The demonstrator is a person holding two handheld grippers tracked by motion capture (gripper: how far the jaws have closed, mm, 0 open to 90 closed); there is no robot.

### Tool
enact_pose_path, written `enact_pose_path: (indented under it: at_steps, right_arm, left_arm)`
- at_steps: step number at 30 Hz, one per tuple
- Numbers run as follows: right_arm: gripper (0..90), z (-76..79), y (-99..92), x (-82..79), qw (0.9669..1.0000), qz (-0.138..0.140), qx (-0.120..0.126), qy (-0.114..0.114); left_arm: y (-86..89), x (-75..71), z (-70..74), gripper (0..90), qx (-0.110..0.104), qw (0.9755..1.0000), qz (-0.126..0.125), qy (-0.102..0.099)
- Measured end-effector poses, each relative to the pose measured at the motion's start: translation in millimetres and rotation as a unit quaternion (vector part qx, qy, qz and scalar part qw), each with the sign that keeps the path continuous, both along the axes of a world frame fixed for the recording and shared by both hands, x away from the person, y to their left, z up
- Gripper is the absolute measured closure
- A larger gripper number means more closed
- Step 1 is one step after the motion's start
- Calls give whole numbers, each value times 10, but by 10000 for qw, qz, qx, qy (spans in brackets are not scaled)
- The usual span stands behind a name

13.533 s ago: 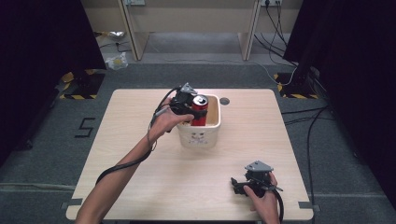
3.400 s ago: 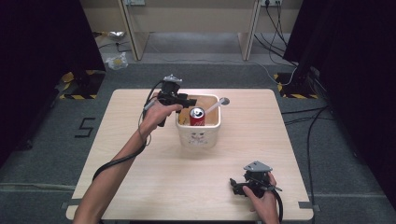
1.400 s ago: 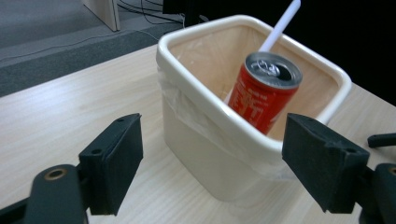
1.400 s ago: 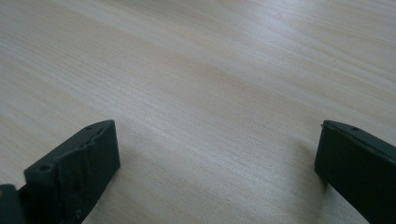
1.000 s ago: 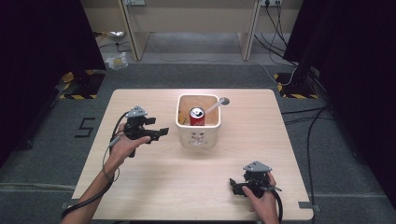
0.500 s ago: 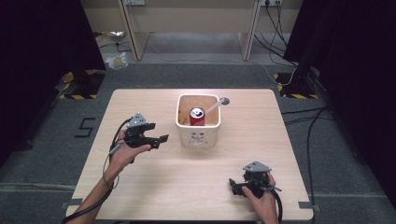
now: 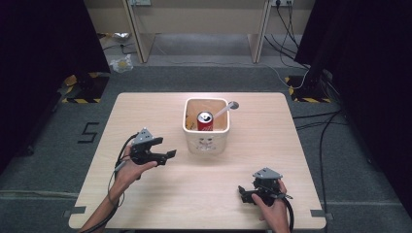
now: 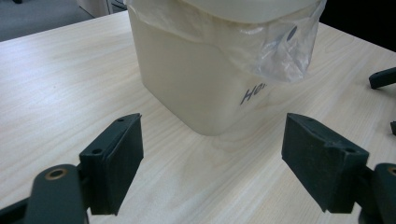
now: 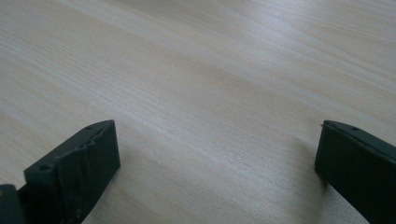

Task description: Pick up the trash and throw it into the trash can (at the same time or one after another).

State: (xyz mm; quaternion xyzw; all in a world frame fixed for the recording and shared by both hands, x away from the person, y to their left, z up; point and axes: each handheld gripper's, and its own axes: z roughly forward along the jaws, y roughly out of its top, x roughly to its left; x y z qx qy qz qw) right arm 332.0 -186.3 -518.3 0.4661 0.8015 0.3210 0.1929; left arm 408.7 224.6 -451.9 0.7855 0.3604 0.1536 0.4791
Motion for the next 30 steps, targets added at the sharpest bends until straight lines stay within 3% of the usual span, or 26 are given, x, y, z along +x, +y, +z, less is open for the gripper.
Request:
enact_pose_path:
  at_steps: [10, 30]
  right_arm:
    - [3, 0, 0, 0, 10000, 1, 0, -1]
    - [3, -3, 5, -1, 10000, 19, -4, -21]
  left_arm:
    - [-9, -75, -164, 175, -21, 9999, -107, 122]
    - [37, -265, -360, 155, 175, 9998, -60, 121]
